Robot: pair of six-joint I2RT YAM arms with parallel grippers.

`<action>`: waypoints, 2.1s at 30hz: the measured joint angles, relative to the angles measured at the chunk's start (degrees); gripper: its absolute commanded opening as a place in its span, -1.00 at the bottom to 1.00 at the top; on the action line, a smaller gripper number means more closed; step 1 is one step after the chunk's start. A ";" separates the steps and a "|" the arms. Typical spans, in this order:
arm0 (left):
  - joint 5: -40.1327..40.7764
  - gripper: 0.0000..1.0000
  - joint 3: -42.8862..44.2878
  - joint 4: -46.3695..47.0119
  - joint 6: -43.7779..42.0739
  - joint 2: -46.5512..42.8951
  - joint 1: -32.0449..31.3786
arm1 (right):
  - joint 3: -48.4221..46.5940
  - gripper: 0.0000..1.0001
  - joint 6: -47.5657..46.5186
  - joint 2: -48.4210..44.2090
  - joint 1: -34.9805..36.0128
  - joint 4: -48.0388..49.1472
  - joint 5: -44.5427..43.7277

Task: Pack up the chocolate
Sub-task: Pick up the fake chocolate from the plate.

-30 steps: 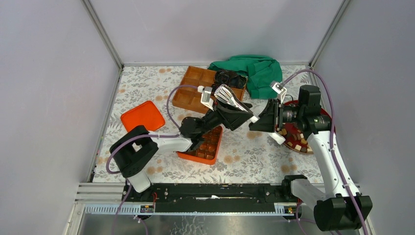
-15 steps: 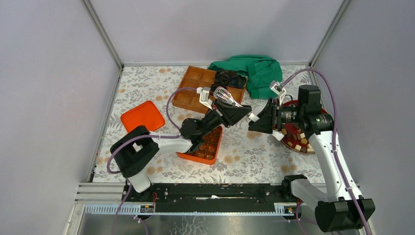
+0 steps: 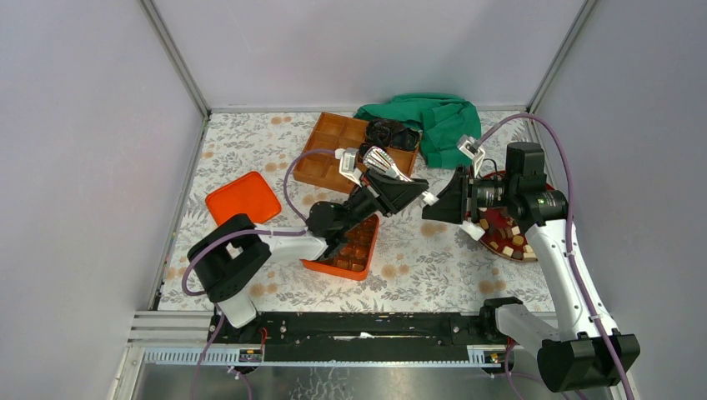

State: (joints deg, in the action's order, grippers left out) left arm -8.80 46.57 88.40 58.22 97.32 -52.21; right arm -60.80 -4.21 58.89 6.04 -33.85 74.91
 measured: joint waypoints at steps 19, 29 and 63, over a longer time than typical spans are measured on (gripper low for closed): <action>2.47 0.94 -7.06 0.57 -0.26 -4.17 0.17 | -0.17 -0.46 5.73 1.09 -1.03 2.86 2.73; -0.07 0.98 -28.02 -5.25 0.48 -26.51 10.60 | -12.31 -0.27 -11.85 1.79 -4.44 -16.44 -13.49; -3.17 0.97 -11.02 -105.44 -45.66 -60.37 25.27 | -18.97 -0.17 -50.93 20.33 -45.35 -43.67 -53.22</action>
State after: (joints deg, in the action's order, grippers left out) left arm -11.97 35.55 -17.04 12.56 36.95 -26.94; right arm -79.77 -55.13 79.22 -39.31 -77.52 21.69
